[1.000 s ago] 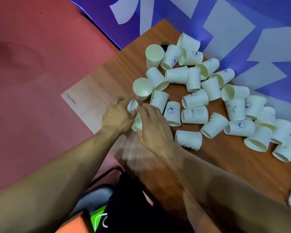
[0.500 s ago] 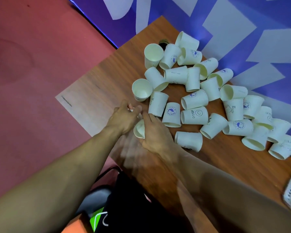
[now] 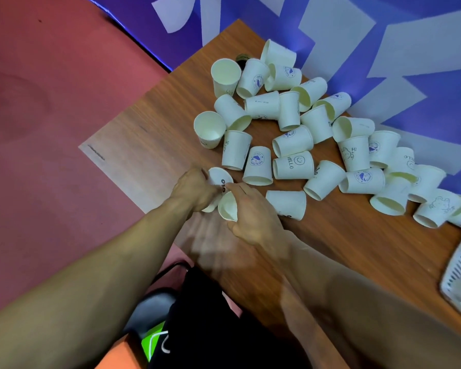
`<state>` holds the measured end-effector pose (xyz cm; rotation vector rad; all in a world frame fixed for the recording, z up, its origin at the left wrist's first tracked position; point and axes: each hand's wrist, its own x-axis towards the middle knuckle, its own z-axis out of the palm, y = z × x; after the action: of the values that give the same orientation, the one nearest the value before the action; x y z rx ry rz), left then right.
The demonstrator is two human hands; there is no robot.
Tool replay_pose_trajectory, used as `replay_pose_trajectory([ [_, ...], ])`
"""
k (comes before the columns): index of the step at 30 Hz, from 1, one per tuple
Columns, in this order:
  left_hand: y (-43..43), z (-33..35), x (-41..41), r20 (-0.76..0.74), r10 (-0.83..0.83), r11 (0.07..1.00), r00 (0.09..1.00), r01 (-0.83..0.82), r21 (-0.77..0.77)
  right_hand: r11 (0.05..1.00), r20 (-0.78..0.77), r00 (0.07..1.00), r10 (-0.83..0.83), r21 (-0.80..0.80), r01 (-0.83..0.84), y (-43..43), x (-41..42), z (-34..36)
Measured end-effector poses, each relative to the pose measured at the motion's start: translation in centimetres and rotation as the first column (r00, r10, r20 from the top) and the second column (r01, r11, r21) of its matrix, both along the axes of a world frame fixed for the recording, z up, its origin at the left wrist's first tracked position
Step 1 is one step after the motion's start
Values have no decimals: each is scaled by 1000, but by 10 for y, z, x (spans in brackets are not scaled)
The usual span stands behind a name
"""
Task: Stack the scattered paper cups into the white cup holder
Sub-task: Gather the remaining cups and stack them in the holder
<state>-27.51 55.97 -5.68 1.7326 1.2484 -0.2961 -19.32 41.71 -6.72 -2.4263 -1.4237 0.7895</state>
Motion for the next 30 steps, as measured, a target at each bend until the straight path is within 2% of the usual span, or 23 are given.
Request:
replay_pose_trajectory([
  [7,-52,27,7,208,-39,995,977,57,-78,994,74,996,-58,102,50,-62,10,25],
  [13,-118,57,43,314,-70,996,947,82,-26,958,181,966,-186,249,138,-152,35,57],
  [16,-159,76,68,307,-236,971,922,214,105,923,258,921,-293,329,202,-204,53,79],
  [19,-209,104,95,258,-467,861,846,369,349,877,335,856,-394,417,240,-257,71,101],
  [23,-281,129,136,260,-680,660,685,418,624,792,422,710,-563,521,319,-330,92,121],
  [27,-363,139,171,243,-822,494,515,435,753,731,467,580,-667,560,390,-406,111,132],
  [30,-418,137,192,183,-895,375,406,465,802,691,454,524,-720,532,489,-460,123,136],
])
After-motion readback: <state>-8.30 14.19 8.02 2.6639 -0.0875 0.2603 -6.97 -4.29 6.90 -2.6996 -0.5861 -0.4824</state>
